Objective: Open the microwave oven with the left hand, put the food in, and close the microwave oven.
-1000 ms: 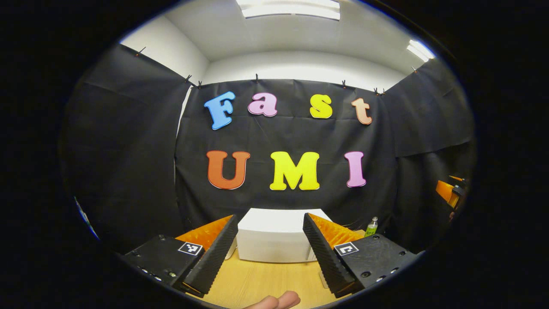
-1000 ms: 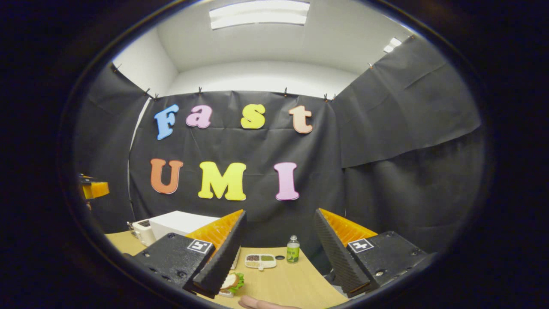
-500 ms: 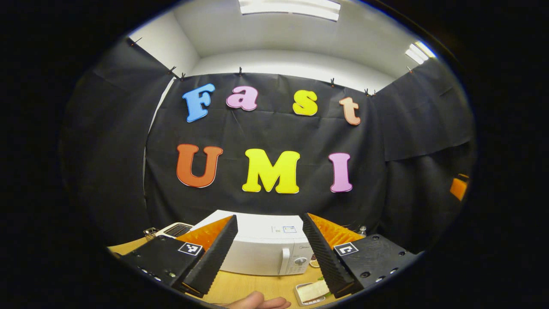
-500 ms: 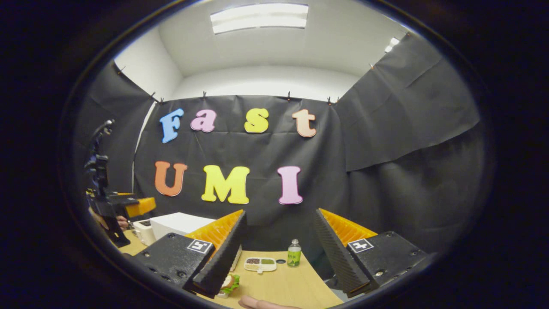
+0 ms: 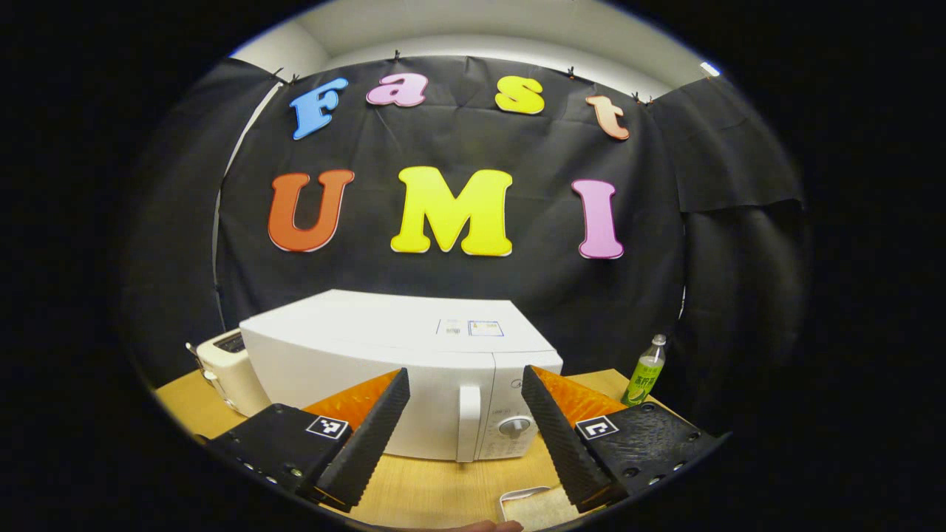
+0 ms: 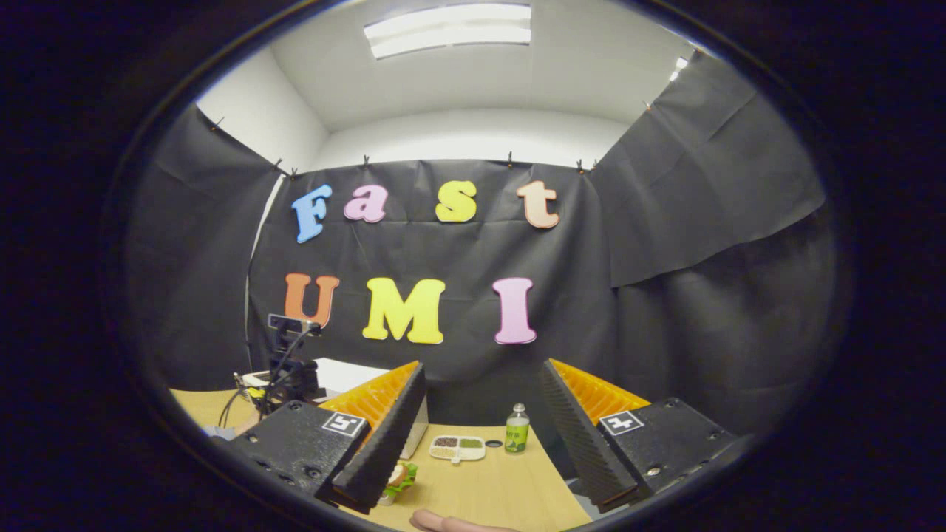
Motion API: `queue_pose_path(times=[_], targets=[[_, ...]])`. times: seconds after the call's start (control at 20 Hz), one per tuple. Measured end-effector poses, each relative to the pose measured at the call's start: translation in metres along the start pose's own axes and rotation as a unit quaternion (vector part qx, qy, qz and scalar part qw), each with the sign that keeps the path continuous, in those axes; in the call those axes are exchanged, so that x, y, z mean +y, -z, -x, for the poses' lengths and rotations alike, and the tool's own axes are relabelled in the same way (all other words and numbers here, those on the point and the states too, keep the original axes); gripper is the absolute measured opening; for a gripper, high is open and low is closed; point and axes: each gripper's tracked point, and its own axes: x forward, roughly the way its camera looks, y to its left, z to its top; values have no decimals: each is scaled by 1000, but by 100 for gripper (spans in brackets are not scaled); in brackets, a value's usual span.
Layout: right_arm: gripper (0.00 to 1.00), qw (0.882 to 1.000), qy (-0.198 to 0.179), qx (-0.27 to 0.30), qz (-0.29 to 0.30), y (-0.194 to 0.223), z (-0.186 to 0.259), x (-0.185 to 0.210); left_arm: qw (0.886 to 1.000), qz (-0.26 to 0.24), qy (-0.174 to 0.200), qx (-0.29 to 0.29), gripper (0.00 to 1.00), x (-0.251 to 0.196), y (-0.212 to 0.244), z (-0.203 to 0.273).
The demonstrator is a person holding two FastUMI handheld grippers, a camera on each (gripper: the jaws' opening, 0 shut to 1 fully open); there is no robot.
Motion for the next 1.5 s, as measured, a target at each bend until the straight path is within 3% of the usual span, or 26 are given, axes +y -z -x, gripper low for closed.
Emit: queue_pose_path(times=[0.3, 0.45, 0.5, 0.55, 0.6, 0.65, 0.7, 0.8, 0.85, 0.95, 1.0, 1.1, 1.2, 1.5], targets=[[91, 1000, 16, -7, 0, 5, 0, -15, 999, 9, 2, 53, 94, 1, 72, -52], [91, 1000, 26, -15, 9, 8, 1, -22, 999, 9, -8, 39, 69, 6, 73, -56], [91, 999, 28, -17, 12, 9, 1, -24, 999, 2, -13, 33, 68, 7, 73, -58], [91, 999, 31, -18, 13, 9, 1, -25, 1000, 2, -10, 27, 55, 8, 75, -62], [91, 999, 29, -18, 13, 11, 1, -24, 1000, 7, -6, 19, 60, 5, 74, -61], [99, 999, 26, -15, 12, 15, 2, -23, 1000, 1, -7, 17, 39, 3, 70, -56], [99, 1000, 25, -11, 11, 19, 3, -22, 1000, -7, -10, 18, 21, 5, 73, -57], [99, 1000, 26, -4, 12, 24, 3, -24, 1000, -16, -10, 15, 14, 8, 74, -57], [99, 1000, 28, -1, 12, 26, 2, -25, 1000, -12, -4, 14, 7, 8, 74, -55], [99, 999, 31, 3, 12, 29, 2, -29, 1000, 3, 9, 28, 7, 5, 78, -48], [91, 999, 33, 5, 13, 30, 2, -30, 1000, 3, 13, 16, 7, 5, 74, -38], [91, 999, 37, 5, 16, 32, 1, -30, 999, -18, 32, 4, 6, 9, 75, -15], [91, 999, 33, 7, 17, 34, -3, -24, 998, -6, 57, 8, 6, 13, 80, 7], [91, 999, 9, 30, 21, 49, -7, 19, 994, -21, 108, 2, 6, 34, 84, 66]])
